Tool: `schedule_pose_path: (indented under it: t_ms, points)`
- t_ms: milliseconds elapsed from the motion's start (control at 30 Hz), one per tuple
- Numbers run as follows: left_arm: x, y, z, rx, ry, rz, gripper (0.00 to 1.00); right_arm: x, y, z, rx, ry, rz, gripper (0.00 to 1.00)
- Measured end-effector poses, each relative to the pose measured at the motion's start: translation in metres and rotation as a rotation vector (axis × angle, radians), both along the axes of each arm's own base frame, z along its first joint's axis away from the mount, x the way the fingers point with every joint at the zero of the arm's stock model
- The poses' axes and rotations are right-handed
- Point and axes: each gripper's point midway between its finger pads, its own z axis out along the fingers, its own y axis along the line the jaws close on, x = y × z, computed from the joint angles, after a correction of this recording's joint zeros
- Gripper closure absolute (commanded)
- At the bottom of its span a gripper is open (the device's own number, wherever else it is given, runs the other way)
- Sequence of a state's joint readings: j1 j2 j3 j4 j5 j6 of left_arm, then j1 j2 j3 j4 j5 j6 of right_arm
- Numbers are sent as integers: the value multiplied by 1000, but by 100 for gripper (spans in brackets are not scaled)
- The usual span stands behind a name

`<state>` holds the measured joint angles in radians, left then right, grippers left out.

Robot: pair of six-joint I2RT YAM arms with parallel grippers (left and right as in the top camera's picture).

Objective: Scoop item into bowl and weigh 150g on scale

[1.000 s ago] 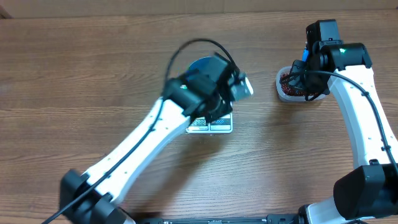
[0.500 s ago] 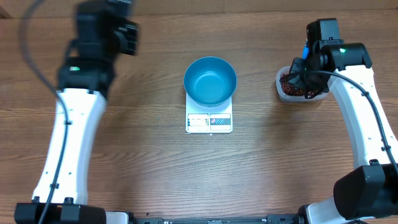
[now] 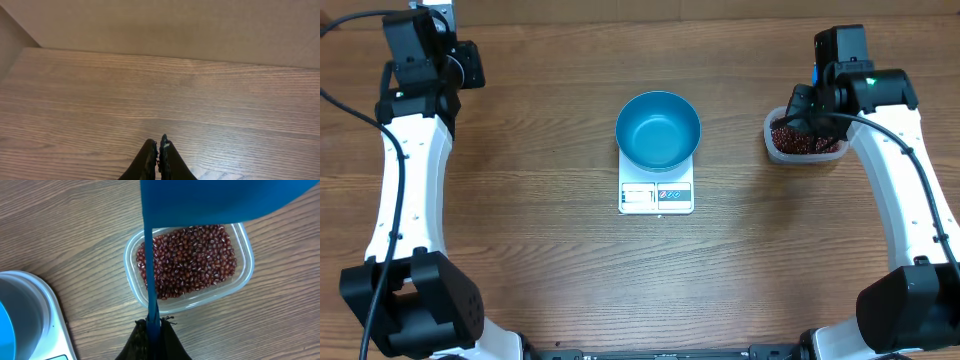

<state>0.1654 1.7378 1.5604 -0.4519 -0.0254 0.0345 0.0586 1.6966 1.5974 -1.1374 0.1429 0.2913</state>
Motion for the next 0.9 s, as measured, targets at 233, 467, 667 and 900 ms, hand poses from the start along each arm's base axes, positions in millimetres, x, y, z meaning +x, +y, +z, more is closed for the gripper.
schedule_pose_path:
  t_ms: [233,467,667,900]
  points:
    - [-16,-4,-20,-46,98,11,91,0,0,0,-3,1,-1,96]
    - [-58,8,-56,-161,294,136,87,-1,-1,0,-4,3,-1,96]
    - [-84,16,-101,-237,478,200,80,1,-1,-1,-4,-1,-2,96]
    - [-88,2,-174,-337,666,179,0,7,0,-9,-4,8,-1,96]
